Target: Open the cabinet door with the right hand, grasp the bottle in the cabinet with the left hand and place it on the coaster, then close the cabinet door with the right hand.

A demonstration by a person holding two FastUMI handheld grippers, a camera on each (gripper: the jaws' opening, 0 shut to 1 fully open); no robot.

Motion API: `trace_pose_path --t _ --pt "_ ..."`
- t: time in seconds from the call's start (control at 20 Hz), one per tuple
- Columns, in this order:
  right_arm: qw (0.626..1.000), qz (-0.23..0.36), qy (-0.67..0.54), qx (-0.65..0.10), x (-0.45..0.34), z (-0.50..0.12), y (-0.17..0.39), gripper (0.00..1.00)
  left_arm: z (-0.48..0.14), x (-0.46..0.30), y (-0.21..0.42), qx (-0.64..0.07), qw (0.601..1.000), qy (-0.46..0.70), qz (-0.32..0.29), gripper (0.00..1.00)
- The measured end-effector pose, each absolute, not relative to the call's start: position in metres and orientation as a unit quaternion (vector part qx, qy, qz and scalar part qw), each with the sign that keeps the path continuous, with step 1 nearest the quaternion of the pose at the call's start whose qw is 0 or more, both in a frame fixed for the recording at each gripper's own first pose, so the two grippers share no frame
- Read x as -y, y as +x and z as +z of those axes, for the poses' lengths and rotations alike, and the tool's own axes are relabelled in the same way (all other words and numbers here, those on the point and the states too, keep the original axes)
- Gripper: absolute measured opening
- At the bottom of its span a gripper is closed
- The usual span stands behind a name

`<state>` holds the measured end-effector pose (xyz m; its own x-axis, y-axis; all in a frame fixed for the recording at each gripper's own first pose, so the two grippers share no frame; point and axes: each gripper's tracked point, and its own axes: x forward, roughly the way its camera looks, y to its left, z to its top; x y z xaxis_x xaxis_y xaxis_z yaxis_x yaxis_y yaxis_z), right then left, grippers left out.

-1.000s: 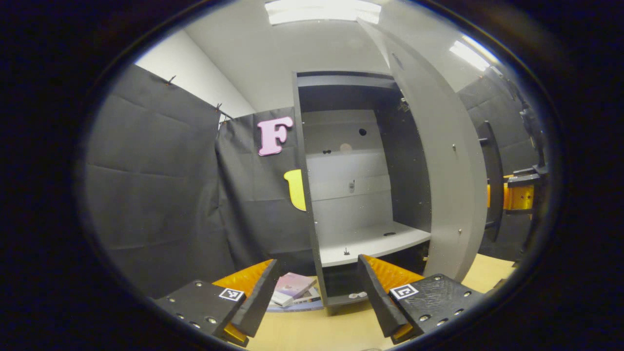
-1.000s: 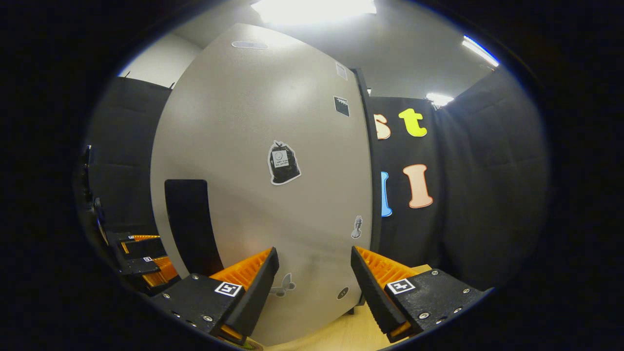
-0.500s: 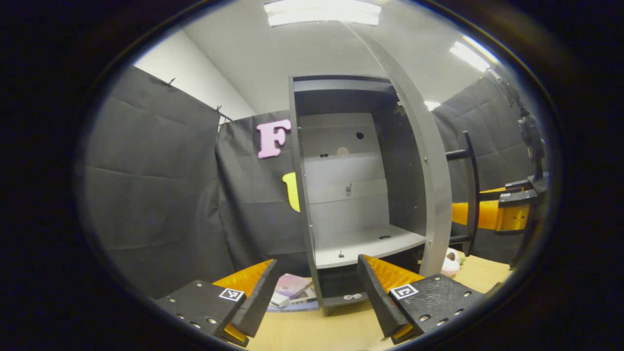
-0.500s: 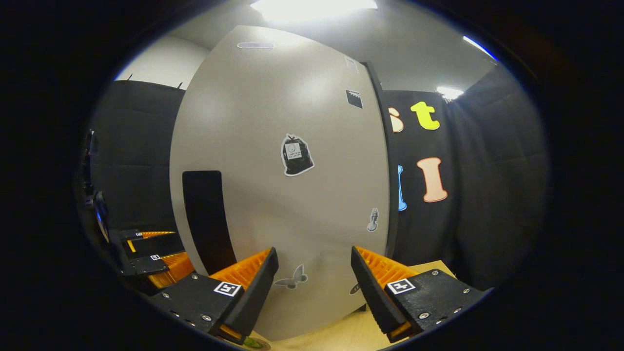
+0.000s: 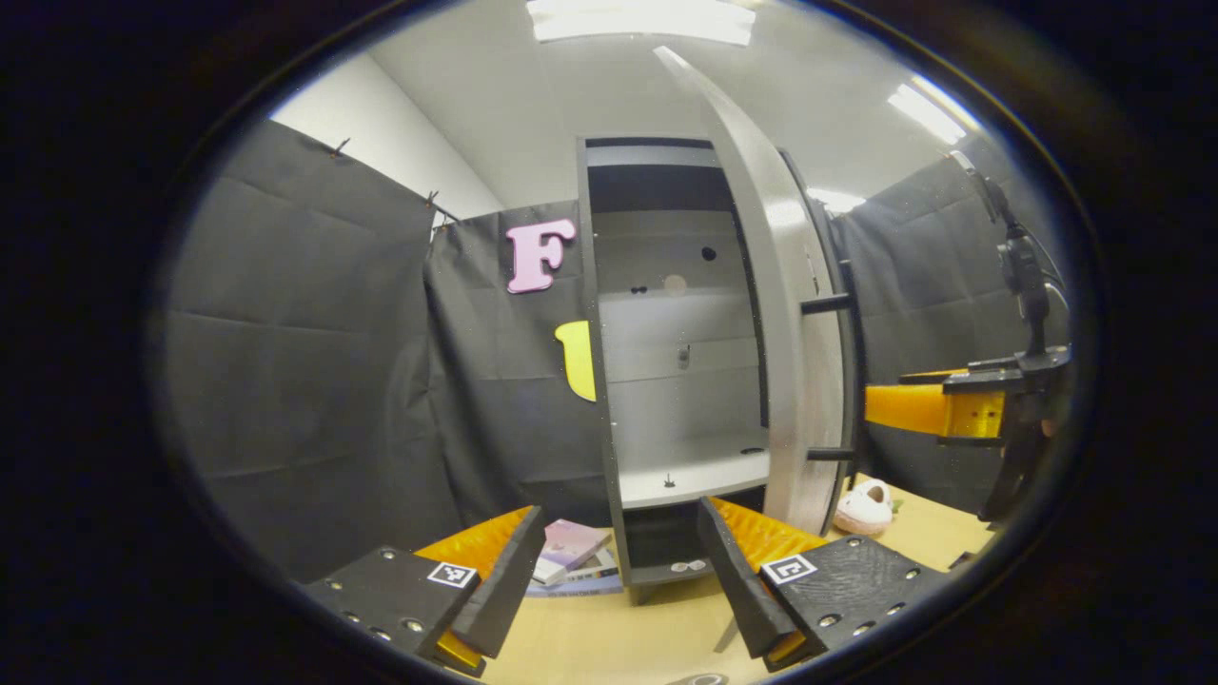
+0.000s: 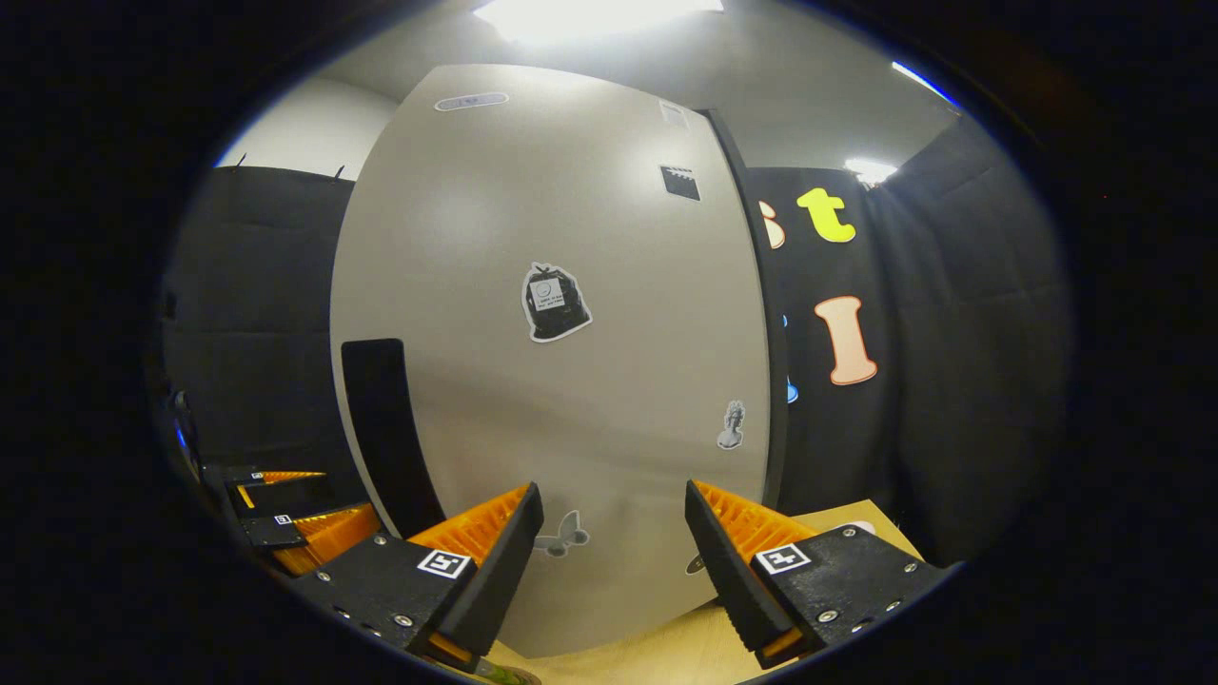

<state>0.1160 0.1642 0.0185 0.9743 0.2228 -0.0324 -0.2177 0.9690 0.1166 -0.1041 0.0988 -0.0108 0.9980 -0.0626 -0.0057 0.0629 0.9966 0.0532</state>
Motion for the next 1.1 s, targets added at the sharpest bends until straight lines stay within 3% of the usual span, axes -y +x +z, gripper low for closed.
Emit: trace_pose_path --t 0.25,0.3,0.45,0.5,0.55,0.9,0.95,1.1 --pt "0.996 0.062 0.053 -0.036 -0.146 0.009 0.103 0.93 0.003 -0.084 -0.099 -0.003 1.0 0.01 -0.028 0.92" --pt "0.997 0.05 0.049 -0.036 -0.142 0.008 0.101 0.93 0.006 -0.082 -0.098 -0.007 1.0 0.003 -0.022 0.84" --pt "0.998 0.025 0.037 -0.04 -0.139 0.004 0.102 0.93 0.009 -0.064 -0.091 -0.025 0.999 -0.028 -0.024 0.84" --pt "0.998 0.026 0.034 -0.042 -0.144 0.004 0.102 0.93 0.009 -0.06 -0.091 -0.026 0.999 -0.024 -0.023 0.84" --pt "0.998 0.027 0.035 -0.043 -0.149 0.004 0.1 0.93 0.008 -0.061 -0.087 -0.024 0.999 -0.015 -0.021 1.0" --pt "0.999 0.038 0.03 -0.02 -0.153 0.021 0.079 0.93 0.022 -0.016 -0.095 -0.001 0.999 0.002 -0.033 1.0" --pt "0.998 0.037 0.035 -0.022 -0.152 0.017 0.08 0.93 0.026 -0.015 -0.096 0.006 0.999 0.006 -0.033 0.92" --pt "0.999 0.025 0.034 -0.022 -0.143 0.017 0.086 0.93 0.028 -0.011 -0.094 0.003 1.0 0.01 -0.027 0.92"
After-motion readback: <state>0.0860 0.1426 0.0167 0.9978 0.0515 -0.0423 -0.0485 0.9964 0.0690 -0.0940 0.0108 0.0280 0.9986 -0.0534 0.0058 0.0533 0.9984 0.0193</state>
